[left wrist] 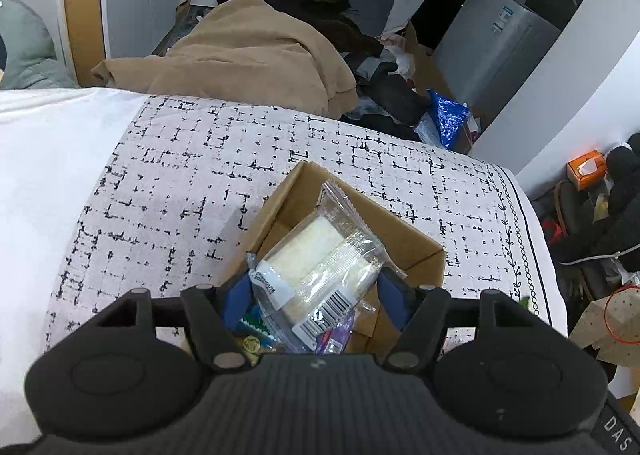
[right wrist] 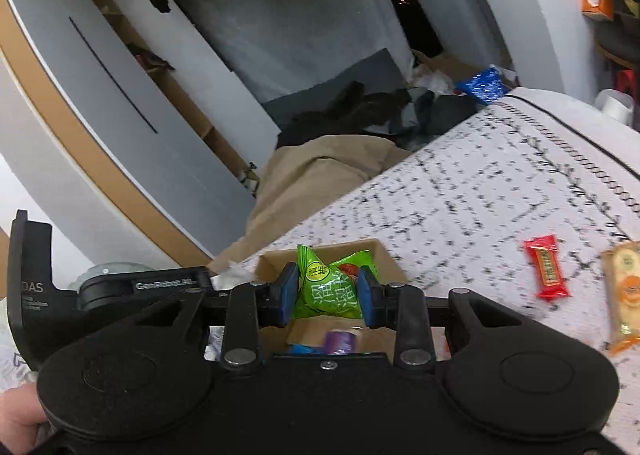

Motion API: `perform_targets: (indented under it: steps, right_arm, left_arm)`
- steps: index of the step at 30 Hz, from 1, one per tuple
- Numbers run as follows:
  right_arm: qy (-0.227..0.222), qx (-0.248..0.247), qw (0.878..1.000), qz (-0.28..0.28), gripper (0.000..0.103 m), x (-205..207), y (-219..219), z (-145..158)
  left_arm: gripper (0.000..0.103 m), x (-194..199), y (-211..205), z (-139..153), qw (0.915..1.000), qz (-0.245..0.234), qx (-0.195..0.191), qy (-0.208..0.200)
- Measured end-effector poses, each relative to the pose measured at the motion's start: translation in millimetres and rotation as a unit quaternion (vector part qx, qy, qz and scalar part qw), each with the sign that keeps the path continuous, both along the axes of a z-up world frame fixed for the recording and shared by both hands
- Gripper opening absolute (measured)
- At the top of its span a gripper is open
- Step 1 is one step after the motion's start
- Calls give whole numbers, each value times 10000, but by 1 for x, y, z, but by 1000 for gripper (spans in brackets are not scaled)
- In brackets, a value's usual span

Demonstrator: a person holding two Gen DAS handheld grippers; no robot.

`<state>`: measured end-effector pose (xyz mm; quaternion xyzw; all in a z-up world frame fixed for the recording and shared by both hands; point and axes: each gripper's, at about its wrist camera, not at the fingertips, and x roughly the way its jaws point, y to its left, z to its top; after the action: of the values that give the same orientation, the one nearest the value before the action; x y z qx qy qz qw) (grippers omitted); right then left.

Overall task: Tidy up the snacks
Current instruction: 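Carry the white pack and green pack into the box and open both tools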

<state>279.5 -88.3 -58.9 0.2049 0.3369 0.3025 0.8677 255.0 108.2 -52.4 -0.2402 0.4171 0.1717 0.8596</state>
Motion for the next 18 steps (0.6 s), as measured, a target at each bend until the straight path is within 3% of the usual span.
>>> perform_targets:
  steps: [9,12,18]
  right_arm:
    - [-68,65,9994,331,31,7,40,-9]
    - [-71,65,9990,429,32,6,47,-14]
    - [0,-5,9993,381,48,6,47,-20]
  left_arm:
    - [70,-5,16,-8,9996,60,-135,224]
    - [76,-9,21,-6,9997,68,-102,204]
    - [82,-11,22,2,9999,-14,-80,78]
